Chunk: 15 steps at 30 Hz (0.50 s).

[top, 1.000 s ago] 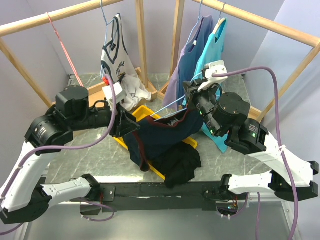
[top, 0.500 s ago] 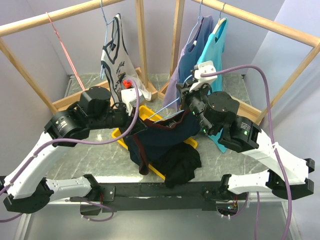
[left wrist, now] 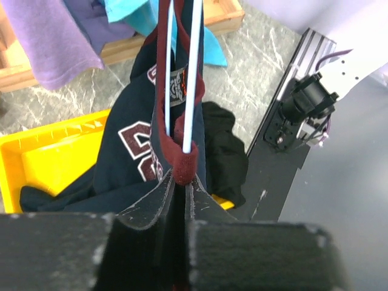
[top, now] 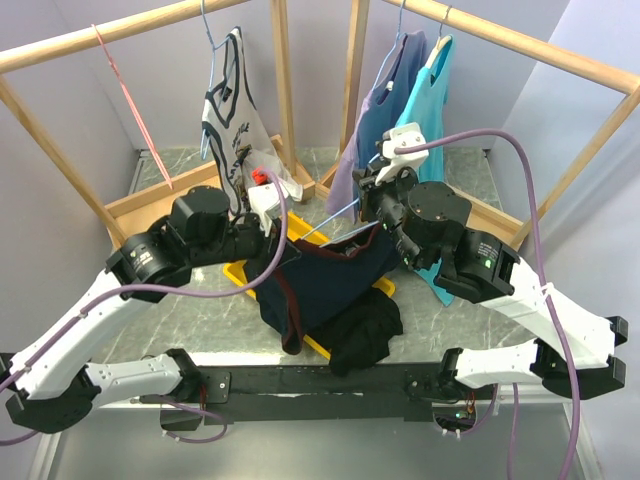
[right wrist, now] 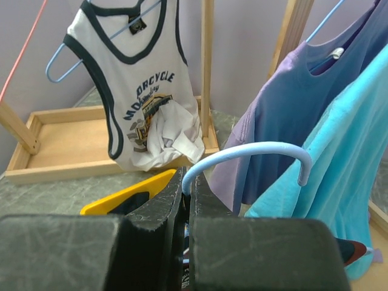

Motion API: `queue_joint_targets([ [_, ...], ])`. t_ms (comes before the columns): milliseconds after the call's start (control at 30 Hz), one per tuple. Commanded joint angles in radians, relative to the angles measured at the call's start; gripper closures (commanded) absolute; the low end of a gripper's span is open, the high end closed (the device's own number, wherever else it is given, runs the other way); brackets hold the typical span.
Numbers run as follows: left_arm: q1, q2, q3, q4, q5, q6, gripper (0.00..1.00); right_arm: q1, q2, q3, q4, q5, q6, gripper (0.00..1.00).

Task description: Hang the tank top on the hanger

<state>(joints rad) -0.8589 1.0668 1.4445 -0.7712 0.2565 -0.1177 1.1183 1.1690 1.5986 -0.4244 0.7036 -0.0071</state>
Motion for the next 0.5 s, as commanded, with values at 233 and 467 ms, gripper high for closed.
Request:
queue_joint_targets([
  [233, -0.012, -0.205, -0.324, 0.391, -0.056, -0.149, 0.99, 0.006, -0.009, -0.026, 0.059, -0.061, 0.073, 1.0],
  [467, -0.019, -0.301, -0.46, 0.504, -0.062, -0.215, 0.99, 0.012, -0.014, -0.068, 0.065, -0.081, 0.091, 0.75],
])
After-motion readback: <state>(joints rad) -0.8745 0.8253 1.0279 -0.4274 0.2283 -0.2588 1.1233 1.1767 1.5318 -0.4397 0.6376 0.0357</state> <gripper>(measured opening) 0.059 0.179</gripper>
